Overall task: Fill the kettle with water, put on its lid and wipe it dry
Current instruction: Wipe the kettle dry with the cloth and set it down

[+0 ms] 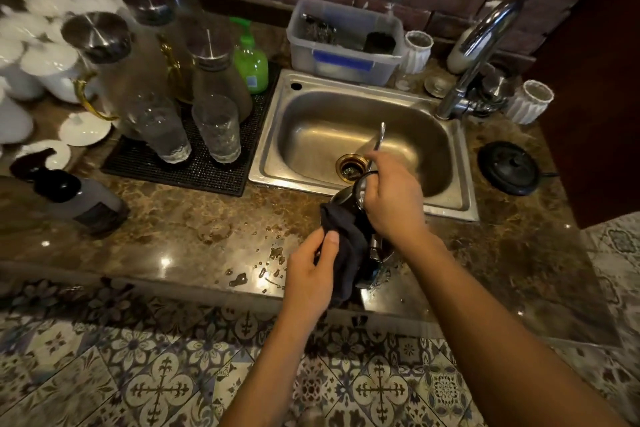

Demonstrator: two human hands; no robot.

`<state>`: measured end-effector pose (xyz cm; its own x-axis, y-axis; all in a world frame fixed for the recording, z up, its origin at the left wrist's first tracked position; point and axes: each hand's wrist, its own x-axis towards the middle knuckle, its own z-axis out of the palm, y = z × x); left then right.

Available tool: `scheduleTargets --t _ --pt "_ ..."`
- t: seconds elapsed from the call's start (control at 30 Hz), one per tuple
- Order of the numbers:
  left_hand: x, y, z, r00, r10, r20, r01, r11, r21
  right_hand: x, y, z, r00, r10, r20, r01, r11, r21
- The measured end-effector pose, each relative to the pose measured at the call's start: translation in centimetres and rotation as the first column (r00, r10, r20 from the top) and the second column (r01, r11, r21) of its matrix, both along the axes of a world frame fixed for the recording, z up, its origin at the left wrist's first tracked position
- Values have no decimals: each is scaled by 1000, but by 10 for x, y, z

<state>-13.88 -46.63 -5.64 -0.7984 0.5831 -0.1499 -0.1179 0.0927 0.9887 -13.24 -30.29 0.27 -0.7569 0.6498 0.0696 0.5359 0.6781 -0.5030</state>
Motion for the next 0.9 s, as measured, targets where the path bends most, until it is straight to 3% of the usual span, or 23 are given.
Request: scheduleTargets --t 0.17,0.27,0.33,0.4,0.47,0.7,0.9 --pt "-19 -9 51 935 -36 352 -38 979 203 6 0 15 996 90 10 -89 993 -82" --pt "-27 -14 76 873 -100 477 -45 958 283 19 -6 28 995 24 -94 -40 984 -175" --pt "-32 -11 88 829 -111 548 -72 950 302 31 -12 41 983 -33 -181 -24 951 -307" --pt "-36 -5 100 788 -136 601 -71 949 308 41 -17 56 968 -51 -246 -86 854 -514" --pt "-38 3 104 741 -234 629 -2 936 351 48 -22 68 965 -28 -259 -142 776 -614" --pt "-45 37 125 697 -355 623 117 914 389 68 -8 89 917 -79 -392 -196 767 -611" --pt "-40 65 135 718 -420 556 248 900 359 93 12 107 917 -135 -374 -83 856 -511"
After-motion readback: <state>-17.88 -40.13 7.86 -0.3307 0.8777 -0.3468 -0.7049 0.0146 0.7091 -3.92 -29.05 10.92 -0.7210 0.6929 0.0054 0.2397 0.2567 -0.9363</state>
